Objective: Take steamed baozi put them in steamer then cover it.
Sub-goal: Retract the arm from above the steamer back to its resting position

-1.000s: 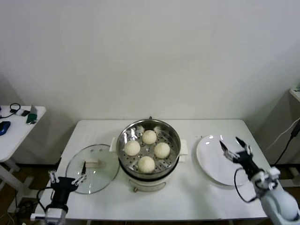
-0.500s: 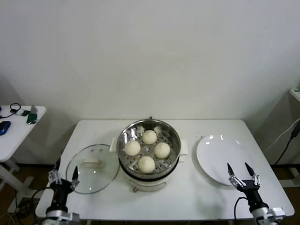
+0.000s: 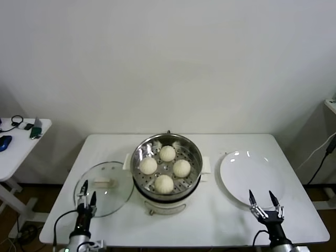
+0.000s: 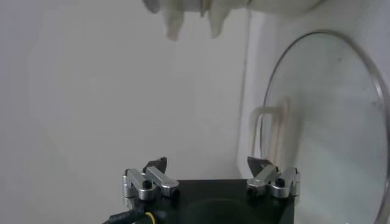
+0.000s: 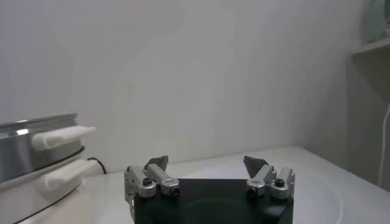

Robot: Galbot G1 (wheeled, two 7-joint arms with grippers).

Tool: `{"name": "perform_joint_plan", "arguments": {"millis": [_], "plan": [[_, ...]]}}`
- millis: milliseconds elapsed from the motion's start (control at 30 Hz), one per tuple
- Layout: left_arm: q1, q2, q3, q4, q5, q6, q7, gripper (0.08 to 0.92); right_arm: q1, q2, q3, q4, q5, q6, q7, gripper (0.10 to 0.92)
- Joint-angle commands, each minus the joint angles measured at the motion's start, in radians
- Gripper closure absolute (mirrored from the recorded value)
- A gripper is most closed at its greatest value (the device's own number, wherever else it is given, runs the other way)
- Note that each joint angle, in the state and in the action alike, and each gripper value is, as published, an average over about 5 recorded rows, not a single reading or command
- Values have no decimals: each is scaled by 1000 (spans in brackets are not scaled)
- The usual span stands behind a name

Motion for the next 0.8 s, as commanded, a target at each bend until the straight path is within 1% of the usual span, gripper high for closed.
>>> {"name": "perform_joint_plan", "arguments": {"millis": [33, 467, 633, 800], "plan": [[-125, 1, 40, 137, 90, 34, -16, 177, -14, 32, -7, 6, -9, 24, 6, 203], [-251, 12, 72, 261, 100, 82, -7, 177, -33, 52, 8, 18, -33, 45, 10, 203], [-280, 14, 75, 297, 102, 96, -2, 177, -46, 68, 21, 60, -37, 41, 11, 203], [-290, 17, 76, 307, 104, 97, -3, 177, -47, 73, 23, 59, -41, 43, 13, 203]]}}
